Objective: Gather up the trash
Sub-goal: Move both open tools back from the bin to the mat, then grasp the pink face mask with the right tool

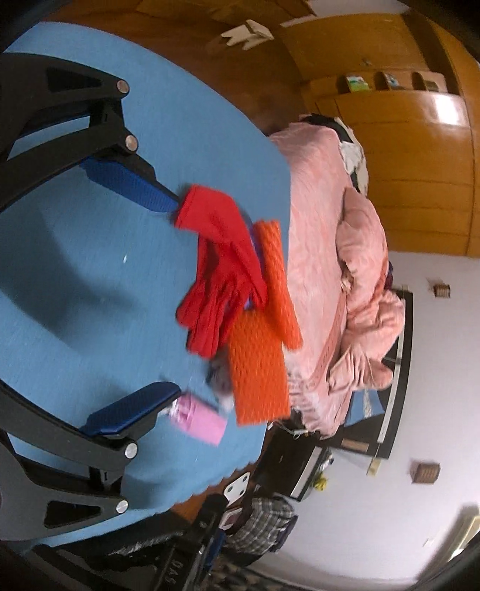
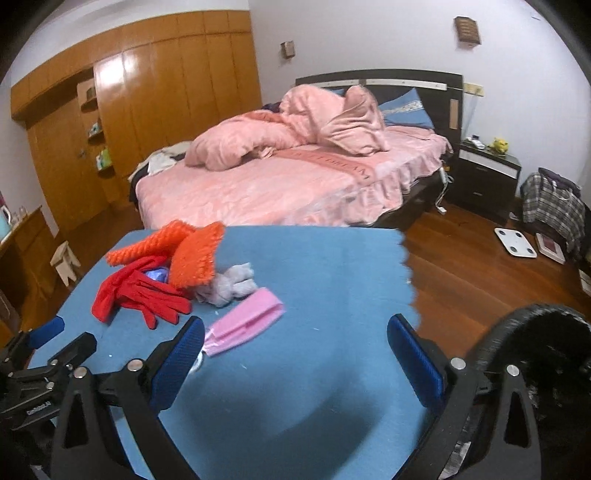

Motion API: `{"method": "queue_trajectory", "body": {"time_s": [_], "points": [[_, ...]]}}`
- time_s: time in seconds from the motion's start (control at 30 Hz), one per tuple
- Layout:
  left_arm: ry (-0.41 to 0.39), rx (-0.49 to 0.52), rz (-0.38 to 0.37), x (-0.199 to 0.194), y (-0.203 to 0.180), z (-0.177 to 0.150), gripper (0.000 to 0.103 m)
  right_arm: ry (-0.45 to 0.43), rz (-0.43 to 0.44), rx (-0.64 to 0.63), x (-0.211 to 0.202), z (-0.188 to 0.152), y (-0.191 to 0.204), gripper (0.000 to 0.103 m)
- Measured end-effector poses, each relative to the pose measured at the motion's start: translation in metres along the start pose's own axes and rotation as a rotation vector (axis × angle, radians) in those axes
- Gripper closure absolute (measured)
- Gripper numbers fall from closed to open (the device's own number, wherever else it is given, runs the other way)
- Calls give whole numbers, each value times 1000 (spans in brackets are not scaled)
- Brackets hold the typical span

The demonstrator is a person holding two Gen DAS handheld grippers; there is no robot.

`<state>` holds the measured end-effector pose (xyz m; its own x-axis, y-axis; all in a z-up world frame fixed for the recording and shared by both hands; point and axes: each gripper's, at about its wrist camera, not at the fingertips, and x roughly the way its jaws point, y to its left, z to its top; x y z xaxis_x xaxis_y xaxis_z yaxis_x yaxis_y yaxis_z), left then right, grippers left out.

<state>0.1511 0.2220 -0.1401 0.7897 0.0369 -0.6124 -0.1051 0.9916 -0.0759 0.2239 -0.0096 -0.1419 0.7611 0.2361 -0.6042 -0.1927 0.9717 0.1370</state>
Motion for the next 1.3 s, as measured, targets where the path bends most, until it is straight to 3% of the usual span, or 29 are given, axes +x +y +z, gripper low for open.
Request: {"method": "queue_trajectory", "body": {"time_s": [0.33, 0.53, 0.73, 0.8, 1.0, 1.2, 1.3], "points": [[12, -39, 31, 30, 25, 4, 13, 61, -28, -8, 54, -3, 19, 7], [27, -65, 30, 40, 31, 3, 13, 106, -27, -20, 72, -7, 24, 14], [39, -81, 28, 44, 34, 2, 17, 145, 11, -54, 79, -12, 33, 37], [51, -89, 28, 47, 37, 2, 18, 160, 40, -54, 81, -14, 35, 54], [58, -104, 51, 56, 46, 9, 18, 176, 104, -56, 79, -18, 38, 90], [104, -100, 54, 76, 53, 17, 31, 143, 118, -55, 71, -19, 40, 94], [147, -109, 30, 87, 57, 18, 53, 140, 119, -57, 69, -18, 41, 94]]}}
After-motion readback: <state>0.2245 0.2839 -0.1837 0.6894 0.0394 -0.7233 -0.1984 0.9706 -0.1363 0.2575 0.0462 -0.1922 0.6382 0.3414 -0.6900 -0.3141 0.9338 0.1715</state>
